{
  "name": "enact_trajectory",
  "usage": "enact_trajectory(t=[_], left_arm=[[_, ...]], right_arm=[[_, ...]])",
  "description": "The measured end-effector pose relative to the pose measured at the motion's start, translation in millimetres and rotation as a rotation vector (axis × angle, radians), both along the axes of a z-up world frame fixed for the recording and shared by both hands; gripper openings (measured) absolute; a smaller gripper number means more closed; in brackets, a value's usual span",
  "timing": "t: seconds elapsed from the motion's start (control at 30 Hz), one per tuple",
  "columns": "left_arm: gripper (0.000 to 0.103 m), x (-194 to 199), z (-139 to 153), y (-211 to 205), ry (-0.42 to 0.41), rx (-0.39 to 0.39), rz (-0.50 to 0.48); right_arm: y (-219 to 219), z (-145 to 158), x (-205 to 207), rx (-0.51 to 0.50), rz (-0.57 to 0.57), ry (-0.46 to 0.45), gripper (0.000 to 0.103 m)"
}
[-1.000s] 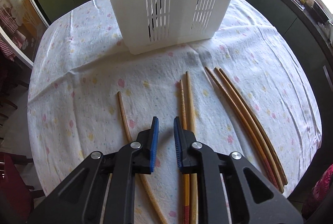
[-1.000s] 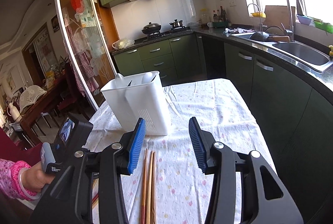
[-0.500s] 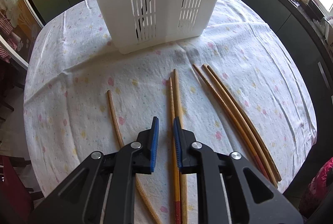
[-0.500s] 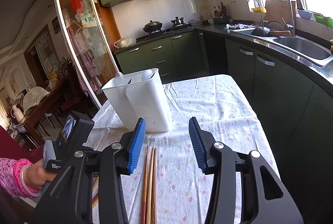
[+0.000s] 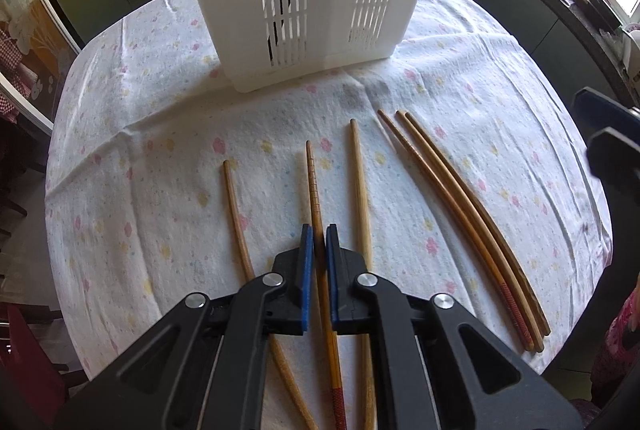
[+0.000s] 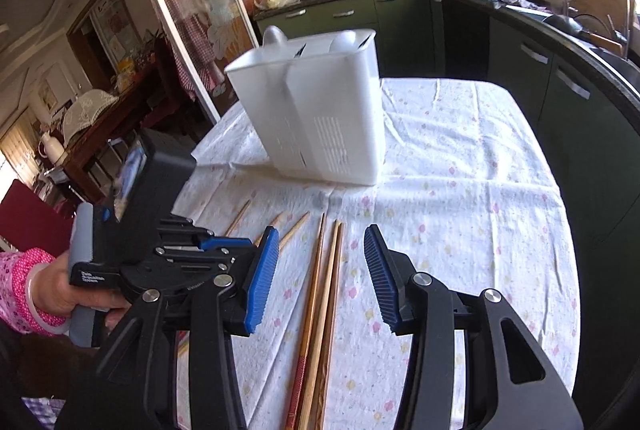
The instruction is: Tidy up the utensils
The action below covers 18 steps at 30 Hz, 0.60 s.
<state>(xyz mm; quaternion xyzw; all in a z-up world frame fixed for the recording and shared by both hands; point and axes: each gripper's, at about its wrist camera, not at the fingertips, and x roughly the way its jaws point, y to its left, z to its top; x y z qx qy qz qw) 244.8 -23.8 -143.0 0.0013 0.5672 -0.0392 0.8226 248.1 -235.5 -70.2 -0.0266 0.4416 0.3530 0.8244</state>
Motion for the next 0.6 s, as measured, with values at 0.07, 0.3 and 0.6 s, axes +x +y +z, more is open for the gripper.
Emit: enact_trajectory(t=[0.07, 0.3, 0.6], left_arm=[[0.006, -5.6, 6.7, 6.8, -0.029, -0.015, 0.004], [0.006, -19.9, 28.7, 22.5, -0.098, -0.038, 0.011], [0.006, -26.3, 30.3, 25.2, -0.113, -0.065, 0.0]], right_arm=[[15.8, -15.2, 6.3, -0.049, 0.045, 0.037, 0.042], [52.8, -46.0, 5.8, -0.192, 0.112, 0.021, 0.038], [72.0, -66.2, 21.6, -0.236, 0.113, 0.068, 0.034]])
